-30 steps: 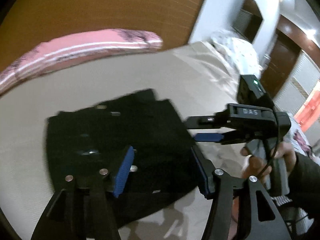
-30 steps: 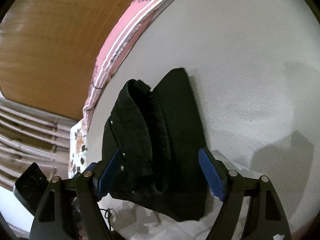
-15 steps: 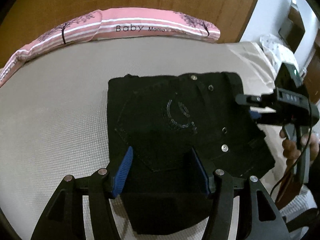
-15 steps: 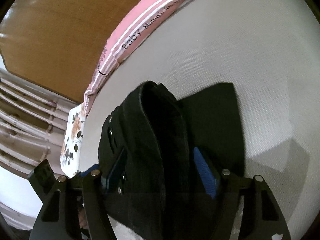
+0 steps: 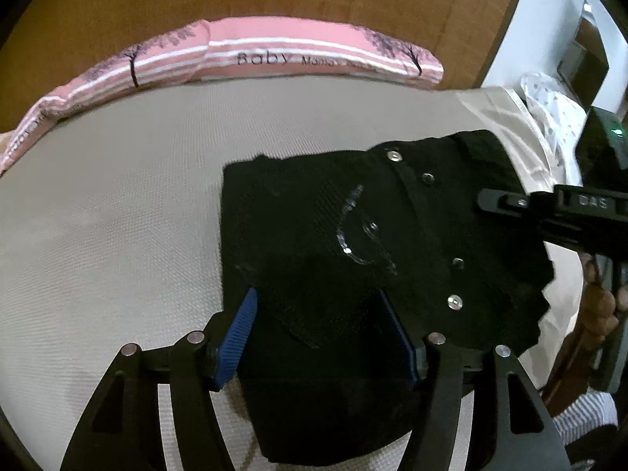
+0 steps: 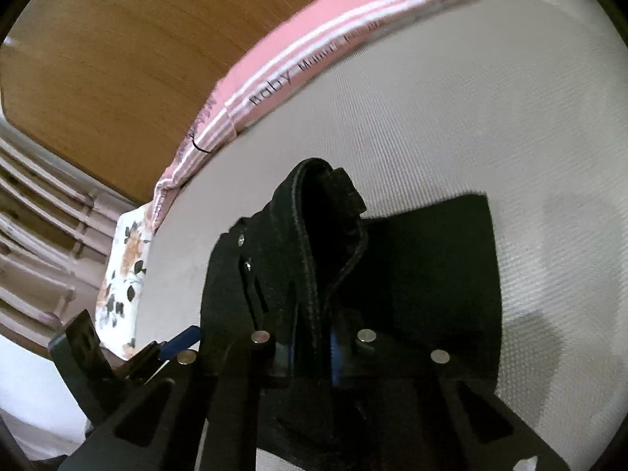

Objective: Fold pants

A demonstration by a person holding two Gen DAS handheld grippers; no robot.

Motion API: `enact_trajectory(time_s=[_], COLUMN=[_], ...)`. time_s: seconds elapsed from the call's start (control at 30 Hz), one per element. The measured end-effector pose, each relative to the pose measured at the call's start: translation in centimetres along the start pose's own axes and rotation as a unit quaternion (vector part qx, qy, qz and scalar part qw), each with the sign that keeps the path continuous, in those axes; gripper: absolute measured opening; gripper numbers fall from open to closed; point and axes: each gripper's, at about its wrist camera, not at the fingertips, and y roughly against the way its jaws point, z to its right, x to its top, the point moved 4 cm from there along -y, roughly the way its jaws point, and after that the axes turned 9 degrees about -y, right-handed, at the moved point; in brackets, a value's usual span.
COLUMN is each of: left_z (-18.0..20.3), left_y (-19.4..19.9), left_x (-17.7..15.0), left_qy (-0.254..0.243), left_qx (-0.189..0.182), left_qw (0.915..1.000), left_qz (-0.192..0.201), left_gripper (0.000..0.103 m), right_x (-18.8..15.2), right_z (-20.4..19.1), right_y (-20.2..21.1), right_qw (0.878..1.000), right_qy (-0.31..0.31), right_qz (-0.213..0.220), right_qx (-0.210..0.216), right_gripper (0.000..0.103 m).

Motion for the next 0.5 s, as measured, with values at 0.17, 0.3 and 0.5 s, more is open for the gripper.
enact_trajectory(time_s=[0.17,0.3,0.5], left_z=[-0.2,0.0,0.3], left_y=[0.3,-0.3,-1.8], left_x=[0.6,0.2,-0.8], left_qy=[-0.010,-0.020,-0.035], left_qx=[0.026,0.035,0.053], left_qw=[0.9996,0.9991,0.9972], left_qz=[0.001,-0.013,-0.039], left_gripper=[0.064,0.064,0.064], right_x=[0.5,0.4,-0.5], right_z=[-0.3,2.6,6.1], right_y=[2.6,3.0,1.2], right_qw=[0.999,0.997,0.995], right_qy=[0.007,-0.018,-0.046], right_qz=[0.038,0.050,0.041], right_qx=[-0.020,-0.048,-0.082], right_gripper=[0.010,0.010,0.028])
